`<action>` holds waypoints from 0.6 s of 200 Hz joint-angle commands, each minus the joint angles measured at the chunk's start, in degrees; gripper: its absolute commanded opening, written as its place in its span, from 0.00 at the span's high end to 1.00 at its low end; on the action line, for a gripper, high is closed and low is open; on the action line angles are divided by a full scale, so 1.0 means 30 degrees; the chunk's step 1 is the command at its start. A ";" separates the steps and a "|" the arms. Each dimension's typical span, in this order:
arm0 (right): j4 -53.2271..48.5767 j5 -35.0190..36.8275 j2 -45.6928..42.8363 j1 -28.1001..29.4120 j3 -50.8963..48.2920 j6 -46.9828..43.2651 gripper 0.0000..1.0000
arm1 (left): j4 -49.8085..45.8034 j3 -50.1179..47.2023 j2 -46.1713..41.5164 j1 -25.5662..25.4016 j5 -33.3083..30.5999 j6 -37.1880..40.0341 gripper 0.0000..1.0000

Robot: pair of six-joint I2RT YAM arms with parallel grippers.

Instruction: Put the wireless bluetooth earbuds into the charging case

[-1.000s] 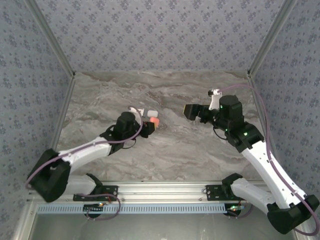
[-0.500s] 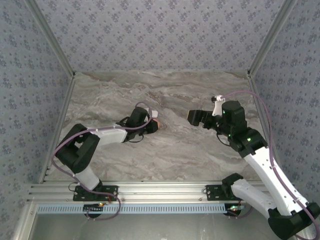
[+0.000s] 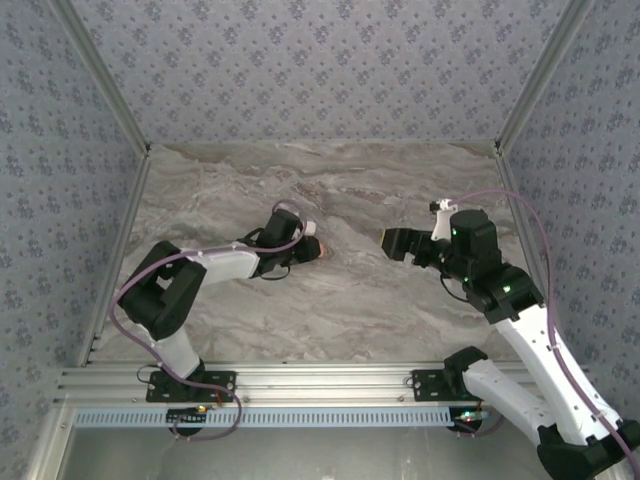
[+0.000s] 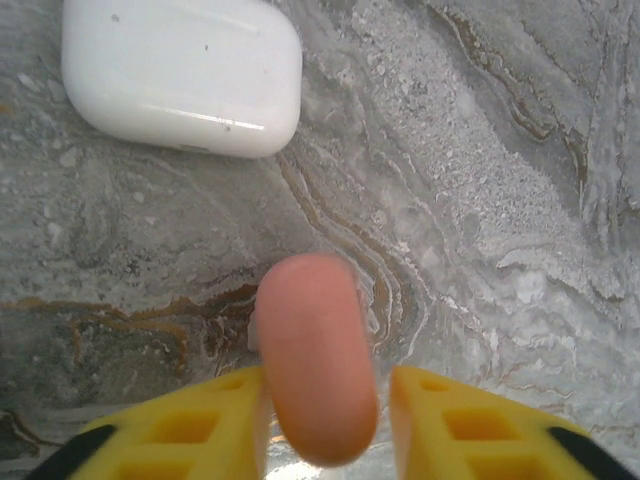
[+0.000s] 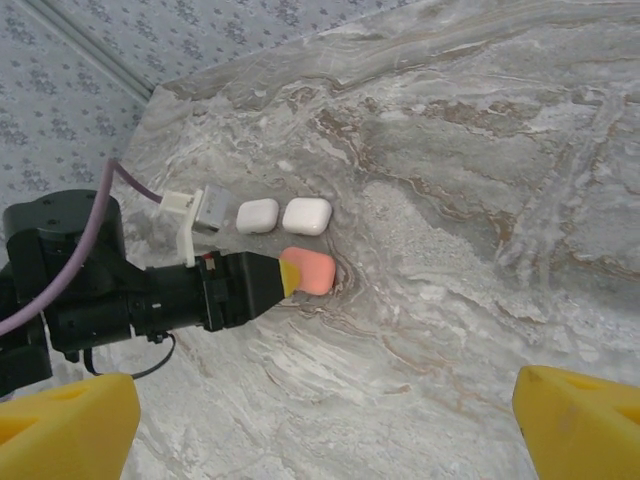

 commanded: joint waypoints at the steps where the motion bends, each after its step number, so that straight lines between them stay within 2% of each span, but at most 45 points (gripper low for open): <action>1: -0.1016 0.0578 -0.0442 -0.0221 0.0023 -0.0233 0.02 | -0.1349 0.0658 -0.0327 0.0128 -0.0861 0.0527 0.53; 26: -0.1563 0.0865 -0.0522 -0.0442 0.0129 -0.0574 0.01 | -0.2544 0.1000 -0.1229 0.0120 -0.1812 0.1090 0.43; 50: -0.2230 0.1354 -0.0523 -0.0786 0.0282 -0.0844 0.00 | -0.3429 0.1242 -0.2654 0.0122 -0.2487 0.1943 0.38; 90: -0.2667 0.4668 -0.0576 -0.1939 -0.0309 -0.2182 0.00 | -0.3948 0.0489 -0.6634 0.0324 -0.4697 0.3764 0.26; 120: -0.0606 0.6854 -0.1077 -0.4008 -0.2238 -0.3184 0.00 | -0.4315 -0.0753 -0.9812 0.1138 -0.7320 0.5229 0.15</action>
